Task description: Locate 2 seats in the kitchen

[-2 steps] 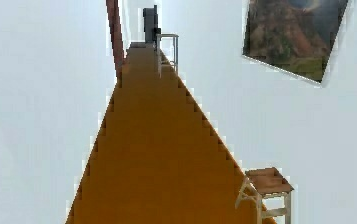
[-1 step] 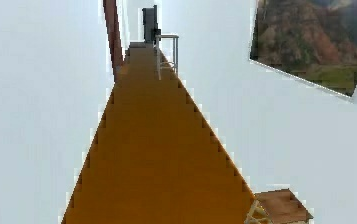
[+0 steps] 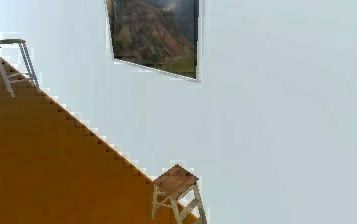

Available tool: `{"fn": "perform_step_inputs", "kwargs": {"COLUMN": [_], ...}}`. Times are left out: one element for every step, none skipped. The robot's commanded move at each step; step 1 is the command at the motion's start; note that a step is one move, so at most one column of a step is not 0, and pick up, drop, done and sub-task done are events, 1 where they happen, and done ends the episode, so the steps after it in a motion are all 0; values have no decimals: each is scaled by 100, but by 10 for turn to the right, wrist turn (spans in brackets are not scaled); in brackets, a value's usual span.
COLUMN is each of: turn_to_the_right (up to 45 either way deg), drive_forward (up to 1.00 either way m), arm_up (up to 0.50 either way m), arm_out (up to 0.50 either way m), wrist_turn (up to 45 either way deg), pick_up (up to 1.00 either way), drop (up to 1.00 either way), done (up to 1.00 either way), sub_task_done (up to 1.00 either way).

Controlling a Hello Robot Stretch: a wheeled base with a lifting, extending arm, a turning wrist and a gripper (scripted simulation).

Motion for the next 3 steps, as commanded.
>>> {"fn": "perform_step_inputs", "kwargs": {"turn_to_the_right": [0,-450,0], "drive_forward": [0,0,100], "arm_up": [0,0,0], "arm_out": [0,0,0], "wrist_turn": [0,0,0], "pick_up": [0,0,0], "drop": [0,0,0], "done": [0,0,0], "sub_task_done": [100,0,0]}}
